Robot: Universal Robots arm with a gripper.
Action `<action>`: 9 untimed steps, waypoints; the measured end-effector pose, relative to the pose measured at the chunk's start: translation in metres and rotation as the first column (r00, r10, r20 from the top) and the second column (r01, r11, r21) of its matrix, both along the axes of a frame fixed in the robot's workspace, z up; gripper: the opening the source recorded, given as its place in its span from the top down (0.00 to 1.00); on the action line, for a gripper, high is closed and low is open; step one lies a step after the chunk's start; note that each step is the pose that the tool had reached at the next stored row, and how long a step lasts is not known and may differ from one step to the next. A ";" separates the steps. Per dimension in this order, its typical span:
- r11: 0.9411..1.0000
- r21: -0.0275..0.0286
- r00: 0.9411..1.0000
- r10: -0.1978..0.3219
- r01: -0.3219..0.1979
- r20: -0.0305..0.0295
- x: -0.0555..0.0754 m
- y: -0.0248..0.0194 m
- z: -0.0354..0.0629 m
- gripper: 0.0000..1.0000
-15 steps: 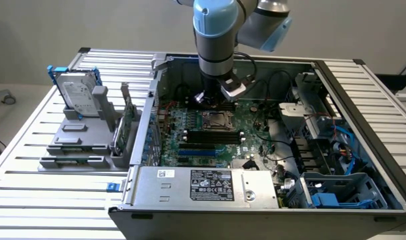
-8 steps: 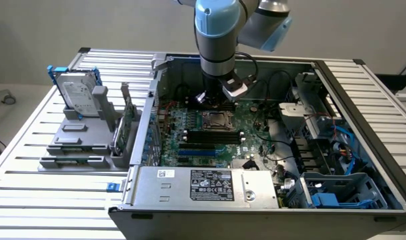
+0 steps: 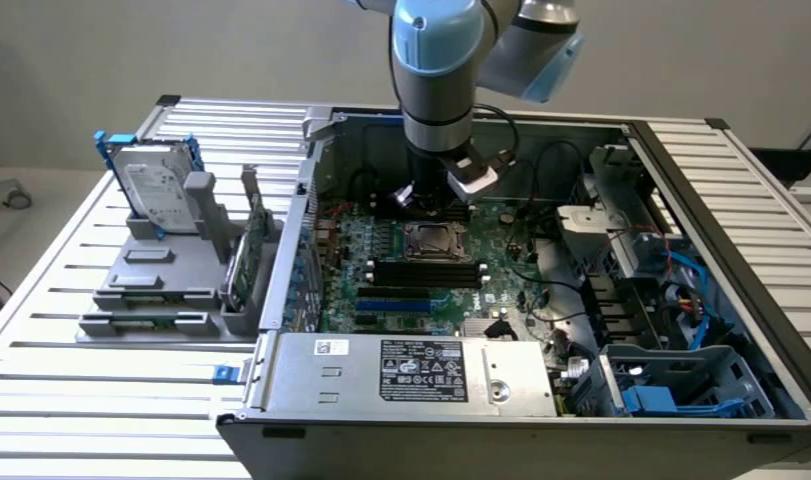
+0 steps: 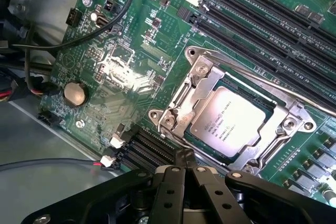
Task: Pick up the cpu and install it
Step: 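Install the first cpu locking lever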
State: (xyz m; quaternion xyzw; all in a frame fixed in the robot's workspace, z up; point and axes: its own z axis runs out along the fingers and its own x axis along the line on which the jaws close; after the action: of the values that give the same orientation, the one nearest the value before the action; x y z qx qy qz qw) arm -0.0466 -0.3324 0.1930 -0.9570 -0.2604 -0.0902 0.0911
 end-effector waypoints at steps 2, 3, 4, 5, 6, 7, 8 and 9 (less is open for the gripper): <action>1.000 0.000 1.000 0.000 0.000 0.000 0.001 0.0000 0.0000 0.89; 1.000 0.000 1.000 0.000 0.000 0.000 0.001 0.0000 0.0000 0.89; 1.000 0.000 1.000 0.000 0.000 0.000 0.002 0.0000 0.0000 0.89; 1.000 0.000 1.000 0.000 0.000 0.000 0.002 0.0000 0.0000 0.89; 1.000 0.000 1.000 0.000 0.000 0.000 0.003 0.0000 0.0000 0.89; 1.000 0.000 1.000 0.000 0.000 0.000 0.003 0.0000 0.0000 0.89; 1.000 0.000 1.000 0.000 0.000 0.000 0.003 0.0000 0.0000 0.89; 1.000 0.000 1.000 0.000 0.000 0.000 0.004 0.0000 0.0000 0.89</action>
State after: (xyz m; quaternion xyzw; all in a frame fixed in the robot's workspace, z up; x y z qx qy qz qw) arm -0.0430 -0.3325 0.1930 -0.9569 -0.2604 -0.0902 0.0911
